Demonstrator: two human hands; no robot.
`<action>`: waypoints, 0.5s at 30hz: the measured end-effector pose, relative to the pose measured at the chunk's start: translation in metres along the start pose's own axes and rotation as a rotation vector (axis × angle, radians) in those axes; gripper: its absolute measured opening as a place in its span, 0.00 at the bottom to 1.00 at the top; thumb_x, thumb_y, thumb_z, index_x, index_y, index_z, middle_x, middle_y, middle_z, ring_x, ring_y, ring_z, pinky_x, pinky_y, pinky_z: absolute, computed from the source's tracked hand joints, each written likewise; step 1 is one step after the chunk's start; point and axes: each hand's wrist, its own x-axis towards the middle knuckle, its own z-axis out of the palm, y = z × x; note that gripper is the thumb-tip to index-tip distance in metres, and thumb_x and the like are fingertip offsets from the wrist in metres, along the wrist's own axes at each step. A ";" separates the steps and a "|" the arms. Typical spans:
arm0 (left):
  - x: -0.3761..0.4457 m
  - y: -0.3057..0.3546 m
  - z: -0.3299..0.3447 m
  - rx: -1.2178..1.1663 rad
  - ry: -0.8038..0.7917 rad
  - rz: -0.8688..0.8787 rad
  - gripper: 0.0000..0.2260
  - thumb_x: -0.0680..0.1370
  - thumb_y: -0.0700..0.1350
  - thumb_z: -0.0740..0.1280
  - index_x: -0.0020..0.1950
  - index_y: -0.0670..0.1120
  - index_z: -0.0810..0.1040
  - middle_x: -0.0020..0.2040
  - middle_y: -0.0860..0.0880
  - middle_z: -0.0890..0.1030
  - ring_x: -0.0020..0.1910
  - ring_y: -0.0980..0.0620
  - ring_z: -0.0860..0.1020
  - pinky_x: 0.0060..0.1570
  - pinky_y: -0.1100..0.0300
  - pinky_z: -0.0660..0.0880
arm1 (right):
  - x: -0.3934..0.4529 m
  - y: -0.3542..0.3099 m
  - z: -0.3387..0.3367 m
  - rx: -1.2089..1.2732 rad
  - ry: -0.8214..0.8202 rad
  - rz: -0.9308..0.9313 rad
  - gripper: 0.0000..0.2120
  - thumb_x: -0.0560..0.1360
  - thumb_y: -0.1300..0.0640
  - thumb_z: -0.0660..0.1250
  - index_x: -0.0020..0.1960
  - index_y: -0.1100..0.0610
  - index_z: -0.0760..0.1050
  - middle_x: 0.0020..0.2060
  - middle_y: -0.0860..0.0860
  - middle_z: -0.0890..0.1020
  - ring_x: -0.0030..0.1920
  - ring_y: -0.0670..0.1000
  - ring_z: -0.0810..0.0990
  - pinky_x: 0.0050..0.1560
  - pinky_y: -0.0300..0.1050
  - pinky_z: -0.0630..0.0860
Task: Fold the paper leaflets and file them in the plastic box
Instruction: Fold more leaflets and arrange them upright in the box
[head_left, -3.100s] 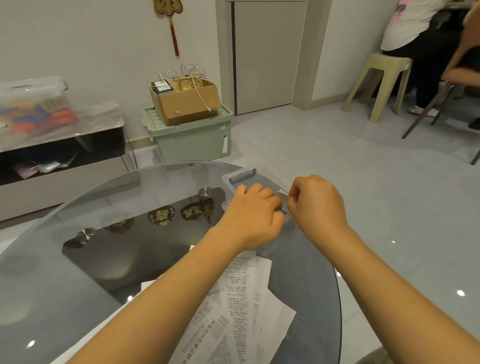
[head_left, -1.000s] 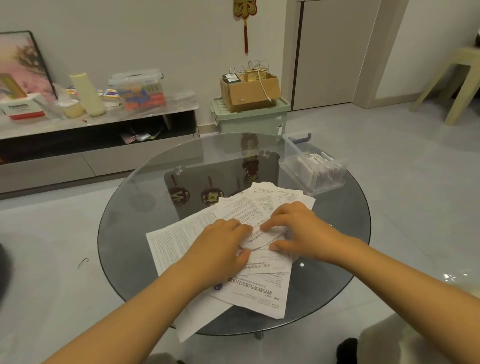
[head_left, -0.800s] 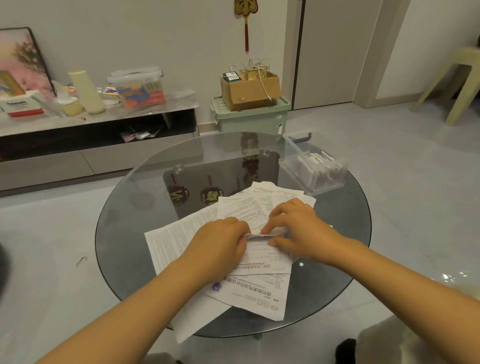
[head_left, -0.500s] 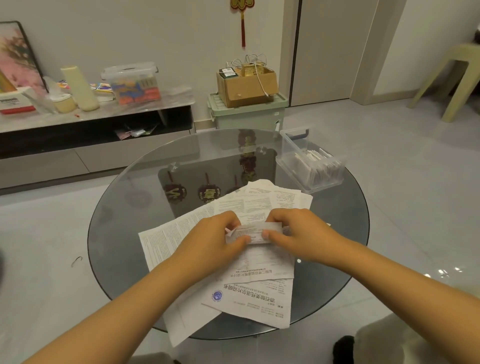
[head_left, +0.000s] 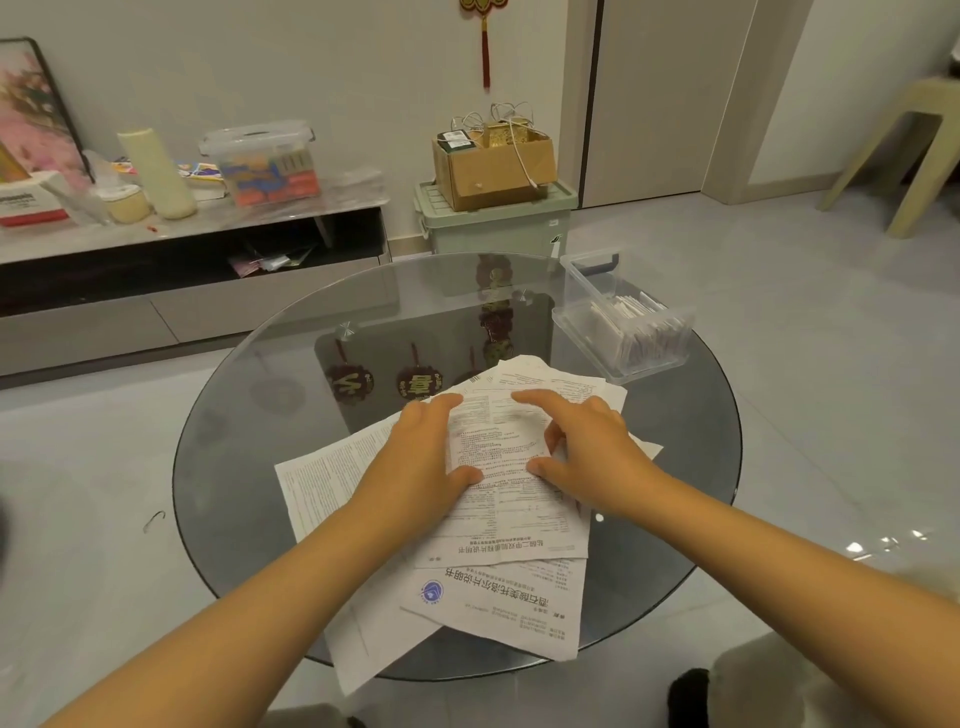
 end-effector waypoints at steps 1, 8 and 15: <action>0.001 -0.001 0.000 0.023 0.009 0.021 0.31 0.73 0.51 0.72 0.71 0.54 0.61 0.66 0.54 0.64 0.58 0.54 0.71 0.59 0.58 0.71 | 0.000 0.001 -0.002 -0.025 -0.020 -0.006 0.24 0.74 0.51 0.68 0.68 0.41 0.65 0.44 0.45 0.76 0.55 0.49 0.66 0.58 0.44 0.62; -0.003 0.001 0.002 0.283 0.039 0.283 0.10 0.79 0.49 0.62 0.59 0.53 0.77 0.56 0.56 0.74 0.57 0.55 0.70 0.57 0.62 0.67 | 0.000 0.004 -0.014 -0.033 -0.164 0.001 0.17 0.75 0.59 0.64 0.60 0.44 0.76 0.52 0.46 0.77 0.60 0.51 0.67 0.66 0.48 0.65; -0.009 0.002 -0.004 0.257 -0.055 0.342 0.25 0.70 0.63 0.54 0.62 0.56 0.74 0.60 0.59 0.74 0.60 0.57 0.70 0.64 0.58 0.62 | -0.012 0.000 -0.019 -0.106 -0.117 -0.159 0.11 0.75 0.54 0.67 0.56 0.44 0.79 0.50 0.44 0.79 0.58 0.47 0.66 0.64 0.43 0.61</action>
